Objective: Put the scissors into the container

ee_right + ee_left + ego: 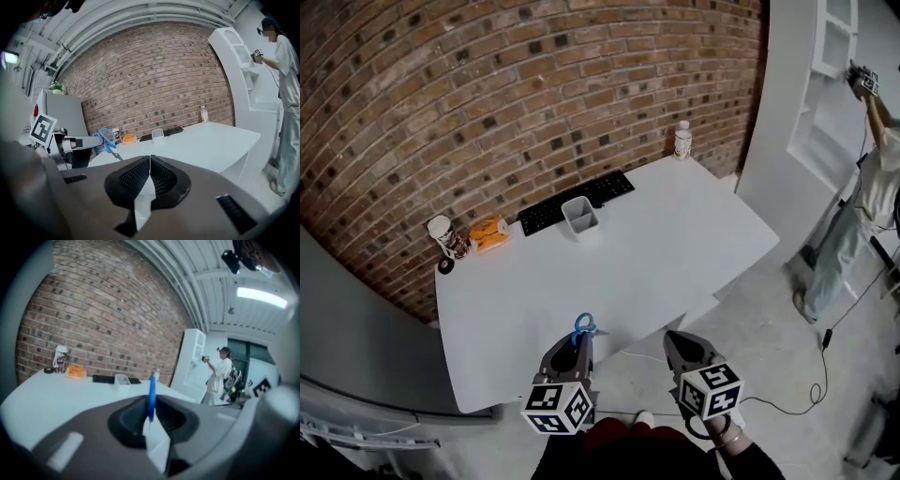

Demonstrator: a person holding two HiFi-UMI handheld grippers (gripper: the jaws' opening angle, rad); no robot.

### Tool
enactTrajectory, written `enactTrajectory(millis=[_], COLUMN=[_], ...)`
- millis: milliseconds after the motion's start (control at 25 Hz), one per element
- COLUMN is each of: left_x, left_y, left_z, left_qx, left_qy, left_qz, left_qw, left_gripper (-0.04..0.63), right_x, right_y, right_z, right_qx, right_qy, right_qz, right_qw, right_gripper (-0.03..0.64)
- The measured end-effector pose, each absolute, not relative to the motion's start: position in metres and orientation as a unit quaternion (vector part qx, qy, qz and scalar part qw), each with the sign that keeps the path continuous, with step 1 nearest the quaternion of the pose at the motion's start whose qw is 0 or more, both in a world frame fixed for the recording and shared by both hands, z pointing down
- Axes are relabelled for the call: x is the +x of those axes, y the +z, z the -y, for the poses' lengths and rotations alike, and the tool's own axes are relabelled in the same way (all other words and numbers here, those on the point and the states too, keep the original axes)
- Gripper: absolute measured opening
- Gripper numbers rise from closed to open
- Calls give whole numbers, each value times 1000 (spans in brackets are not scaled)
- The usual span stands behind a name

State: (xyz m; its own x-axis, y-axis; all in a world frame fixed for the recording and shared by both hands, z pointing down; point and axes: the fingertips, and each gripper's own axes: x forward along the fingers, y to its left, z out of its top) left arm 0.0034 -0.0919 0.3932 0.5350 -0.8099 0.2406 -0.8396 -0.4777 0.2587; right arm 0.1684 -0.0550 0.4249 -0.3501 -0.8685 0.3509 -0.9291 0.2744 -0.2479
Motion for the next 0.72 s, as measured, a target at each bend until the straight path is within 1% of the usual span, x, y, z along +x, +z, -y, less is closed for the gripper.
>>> enactTrajectory(millis=[440, 720], left_x=[5, 1], left_y=[376, 371], left_z=[131, 185], left_qx=[846, 839], left_qy=[25, -1], left_qz=[505, 516], left_qw=[167, 176], left_gripper=[46, 46], right_x=[172, 168], right_y=[416, 416], right_z=[87, 129], right_qx=[542, 530], right_qy=[203, 197], right_qz=[813, 822], right_qw=[60, 71], right_gripper=[9, 9])
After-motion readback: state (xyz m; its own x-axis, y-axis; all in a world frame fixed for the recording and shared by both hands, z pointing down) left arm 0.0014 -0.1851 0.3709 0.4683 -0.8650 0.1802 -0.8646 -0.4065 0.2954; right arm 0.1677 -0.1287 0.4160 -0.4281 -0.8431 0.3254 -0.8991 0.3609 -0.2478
